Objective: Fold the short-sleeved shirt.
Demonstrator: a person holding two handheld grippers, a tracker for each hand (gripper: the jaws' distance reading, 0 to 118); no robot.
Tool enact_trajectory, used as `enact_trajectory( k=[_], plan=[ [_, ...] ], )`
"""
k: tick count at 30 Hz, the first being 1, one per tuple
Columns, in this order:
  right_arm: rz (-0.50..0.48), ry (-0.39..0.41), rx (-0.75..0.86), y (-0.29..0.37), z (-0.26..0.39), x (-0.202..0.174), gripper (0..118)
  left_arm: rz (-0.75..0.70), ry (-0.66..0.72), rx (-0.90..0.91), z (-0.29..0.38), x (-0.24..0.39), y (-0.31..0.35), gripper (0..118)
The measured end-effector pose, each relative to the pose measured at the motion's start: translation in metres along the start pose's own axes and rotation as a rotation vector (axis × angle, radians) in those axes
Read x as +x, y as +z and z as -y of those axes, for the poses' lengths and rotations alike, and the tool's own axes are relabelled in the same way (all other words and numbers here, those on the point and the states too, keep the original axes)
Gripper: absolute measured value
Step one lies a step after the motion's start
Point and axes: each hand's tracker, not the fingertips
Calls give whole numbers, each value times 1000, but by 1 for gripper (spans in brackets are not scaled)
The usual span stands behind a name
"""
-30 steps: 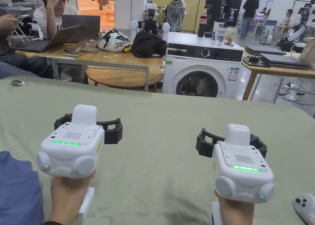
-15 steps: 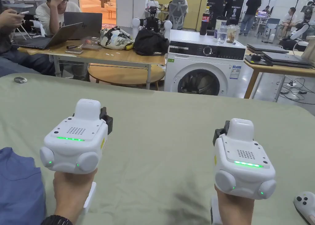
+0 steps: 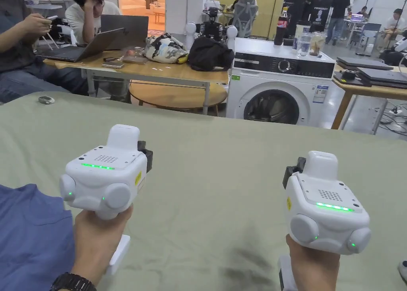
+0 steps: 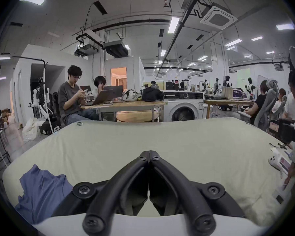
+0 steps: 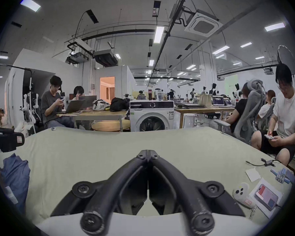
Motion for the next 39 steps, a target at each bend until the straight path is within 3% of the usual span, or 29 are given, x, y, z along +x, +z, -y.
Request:
enact_trajectory(
  k=[5,11,16,17,18,19,20,21,22,31,33,36,37,39],
  plan=[
    [-91,20,-12,-2,-2,-45,0,-115,17,-71,-4,-44,16,0],
    [-243,73,-65,1,9,-122,0,-219,-2,-302,1,-118,34,0],
    [-331,78,-95,10,27,-175,0,-250,141,-435,19,-191,51,0],
    [-345,77,-105,13,30,-183,0,-251,162,-474,23,-205,53,6],
    [-359,76,-113,14,33,-189,0,-250,185,-511,28,-217,53,20],
    [-368,79,-118,15,36,-194,0,-245,211,-543,33,-230,54,40],
    [-378,87,-122,16,39,-199,0,-245,242,-579,38,-243,54,68],
    [-385,97,-126,22,40,-203,0,-254,269,-622,44,-254,53,81],
    [-390,105,-130,23,41,-205,0,-245,291,-644,49,-258,55,84],
    [-398,164,-153,17,55,-202,0,-201,428,-925,136,-297,6,85],
    [-392,177,-164,14,57,-198,0,-244,286,-889,142,-277,2,85],
    [-383,179,-169,13,59,-191,0,-305,177,-867,141,-257,-2,84],
    [-382,177,-170,13,59,-189,0,-286,164,-850,142,-253,0,77],
    [-382,165,-180,10,59,-183,0,-245,147,-824,138,-242,11,47]
  ],
)
